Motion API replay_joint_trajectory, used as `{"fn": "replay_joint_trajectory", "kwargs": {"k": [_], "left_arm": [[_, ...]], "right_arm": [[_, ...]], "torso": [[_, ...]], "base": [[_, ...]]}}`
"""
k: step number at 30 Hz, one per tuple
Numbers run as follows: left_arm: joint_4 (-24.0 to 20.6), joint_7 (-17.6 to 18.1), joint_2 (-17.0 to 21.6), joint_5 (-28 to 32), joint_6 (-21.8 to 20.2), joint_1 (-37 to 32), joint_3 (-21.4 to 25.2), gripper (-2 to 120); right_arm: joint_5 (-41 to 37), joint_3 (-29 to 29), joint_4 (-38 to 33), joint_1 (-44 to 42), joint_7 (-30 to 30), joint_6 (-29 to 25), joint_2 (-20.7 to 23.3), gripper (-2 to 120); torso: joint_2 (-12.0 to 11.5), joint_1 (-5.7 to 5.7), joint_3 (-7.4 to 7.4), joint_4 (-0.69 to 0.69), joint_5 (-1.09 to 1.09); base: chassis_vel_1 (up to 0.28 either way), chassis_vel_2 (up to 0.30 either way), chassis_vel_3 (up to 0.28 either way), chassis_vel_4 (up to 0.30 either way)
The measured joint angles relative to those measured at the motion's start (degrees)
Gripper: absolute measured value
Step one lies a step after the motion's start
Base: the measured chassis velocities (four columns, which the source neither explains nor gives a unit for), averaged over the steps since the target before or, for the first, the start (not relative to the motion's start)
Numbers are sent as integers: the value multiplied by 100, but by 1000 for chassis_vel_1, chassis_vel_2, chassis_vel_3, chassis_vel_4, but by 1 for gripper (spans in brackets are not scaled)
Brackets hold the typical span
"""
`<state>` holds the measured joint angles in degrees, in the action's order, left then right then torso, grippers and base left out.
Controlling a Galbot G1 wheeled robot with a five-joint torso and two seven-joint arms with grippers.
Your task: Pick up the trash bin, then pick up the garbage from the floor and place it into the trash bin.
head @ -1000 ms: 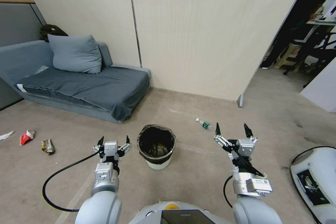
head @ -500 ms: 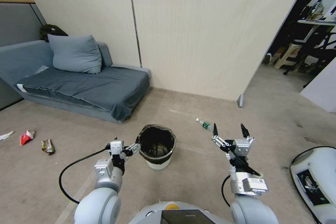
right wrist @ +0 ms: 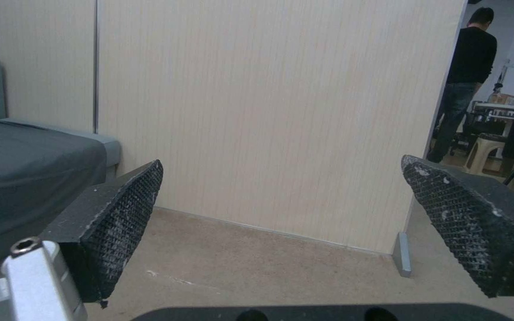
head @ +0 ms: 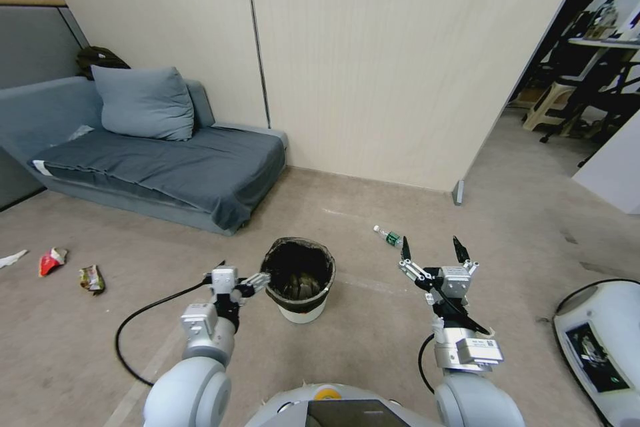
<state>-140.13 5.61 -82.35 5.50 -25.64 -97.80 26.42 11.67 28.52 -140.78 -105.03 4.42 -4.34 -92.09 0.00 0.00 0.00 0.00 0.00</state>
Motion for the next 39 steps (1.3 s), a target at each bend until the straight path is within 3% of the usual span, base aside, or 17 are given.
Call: {"fn": "replay_joint_trajectory", "kwargs": {"k": [11, 39], "left_arm": [[417, -299, 435, 941, 384, 302, 100, 100], [1607, -159, 159, 891, 467, 831, 101, 100]], "right_arm": [[63, -109, 162, 37, -1, 0, -3, 100], [90, -150, 292, 66, -4, -2, -5, 100]], "torso": [[0, 0, 0, 0, 0], [0, 0, 0, 0, 1]], "base": [[0, 0, 0, 0], [0, 0, 0, 0]]}}
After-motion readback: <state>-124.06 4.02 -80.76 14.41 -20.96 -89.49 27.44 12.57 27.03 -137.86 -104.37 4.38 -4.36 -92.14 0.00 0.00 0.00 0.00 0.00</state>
